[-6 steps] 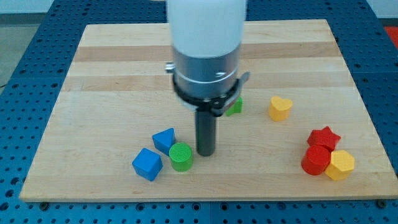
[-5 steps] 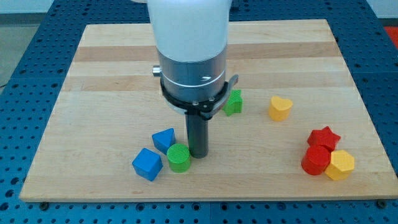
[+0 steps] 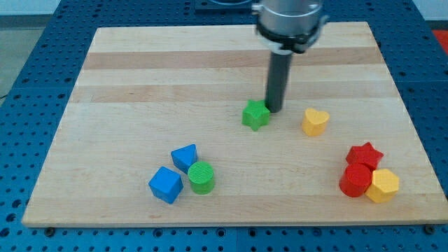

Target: Slide the green star above the green circle

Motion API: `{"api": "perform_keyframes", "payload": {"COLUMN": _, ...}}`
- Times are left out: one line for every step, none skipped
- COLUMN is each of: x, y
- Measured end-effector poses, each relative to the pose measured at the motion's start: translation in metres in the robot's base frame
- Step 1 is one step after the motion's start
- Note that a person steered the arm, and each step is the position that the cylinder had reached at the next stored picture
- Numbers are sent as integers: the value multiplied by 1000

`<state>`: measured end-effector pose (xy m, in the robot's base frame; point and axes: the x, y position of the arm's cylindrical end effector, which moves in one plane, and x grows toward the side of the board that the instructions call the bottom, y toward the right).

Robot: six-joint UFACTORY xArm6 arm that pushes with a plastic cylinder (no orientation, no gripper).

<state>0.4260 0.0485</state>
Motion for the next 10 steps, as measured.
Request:
{"api": "perform_keyframes", "payload": {"x": 34, "y": -36}}
{"api": "perform_keyframes", "payload": {"x": 29, "y": -36}}
{"api": "perform_keyframes", "payload": {"x": 22, "y": -61}}
{"api": "perform_keyframes", "payload": {"x": 51, "y": -91}}
{"api": "perform_keyframes", "payload": {"x": 62, "y": -91}}
{"api": "perform_keyframes", "payload": {"x": 62, "y": -91}}
{"api": "perform_keyframes", "payload": {"x": 58, "y": -80}}
{"api": "perform_keyframes", "payload": {"x": 43, "y": -51}}
{"api": "perform_keyframes", "payload": {"x": 51, "y": -18}}
{"api": "perform_keyframes", "payload": {"x": 64, "y": -32}}
